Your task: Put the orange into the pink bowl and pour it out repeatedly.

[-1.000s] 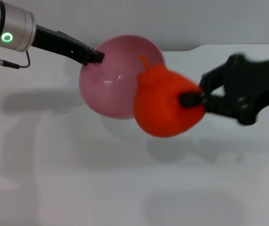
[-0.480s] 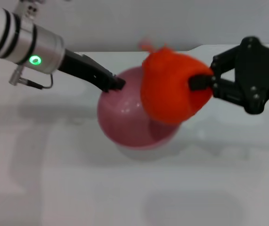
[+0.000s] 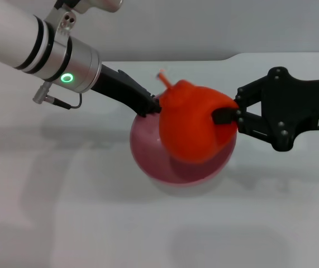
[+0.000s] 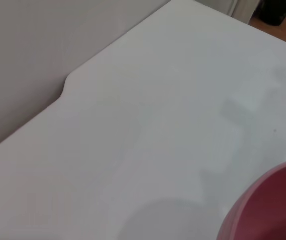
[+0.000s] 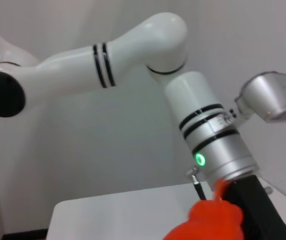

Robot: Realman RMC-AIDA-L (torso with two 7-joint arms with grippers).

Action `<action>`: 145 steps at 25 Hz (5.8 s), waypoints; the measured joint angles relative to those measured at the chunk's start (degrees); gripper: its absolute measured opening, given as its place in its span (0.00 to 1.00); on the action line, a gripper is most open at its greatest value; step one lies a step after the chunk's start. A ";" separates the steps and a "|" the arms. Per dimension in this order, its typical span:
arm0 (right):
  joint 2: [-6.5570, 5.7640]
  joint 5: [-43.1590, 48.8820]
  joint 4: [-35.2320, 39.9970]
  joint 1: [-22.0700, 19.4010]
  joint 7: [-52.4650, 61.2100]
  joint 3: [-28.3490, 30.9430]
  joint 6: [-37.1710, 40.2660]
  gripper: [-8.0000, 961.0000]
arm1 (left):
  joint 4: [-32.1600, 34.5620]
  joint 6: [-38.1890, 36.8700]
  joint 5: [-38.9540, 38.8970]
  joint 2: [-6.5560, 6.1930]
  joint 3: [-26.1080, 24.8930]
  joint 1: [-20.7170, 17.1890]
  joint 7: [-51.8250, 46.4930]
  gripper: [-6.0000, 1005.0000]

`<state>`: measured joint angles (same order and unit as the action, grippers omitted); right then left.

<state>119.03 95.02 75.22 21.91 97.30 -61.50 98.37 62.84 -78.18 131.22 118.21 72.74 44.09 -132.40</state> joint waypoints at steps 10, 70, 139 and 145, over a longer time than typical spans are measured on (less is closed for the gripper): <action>-0.20 0.14 -3.62 -0.50 -0.76 0.40 -4.20 0.17 | 0.44 -0.24 -0.11 -0.21 0.30 0.11 -0.05 0.05; -0.41 -73.51 -46.52 -17.32 -49.43 8.55 7.21 0.68 | -6.90 3.58 7.39 -0.83 0.13 -2.21 -4.53 0.05; -0.56 -71.85 -50.31 -15.25 -51.14 8.78 8.43 0.68 | 14.88 15.47 -46.32 -0.05 -2.39 -18.40 25.60 0.78; -0.52 -69.15 -52.12 -14.38 -56.59 8.91 8.20 0.68 | -3.14 16.24 -87.83 0.18 1.61 -23.97 64.55 0.80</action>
<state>118.51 25.87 23.10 7.52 40.71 -52.59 106.56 59.71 -61.94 43.39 118.39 74.34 20.12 -67.85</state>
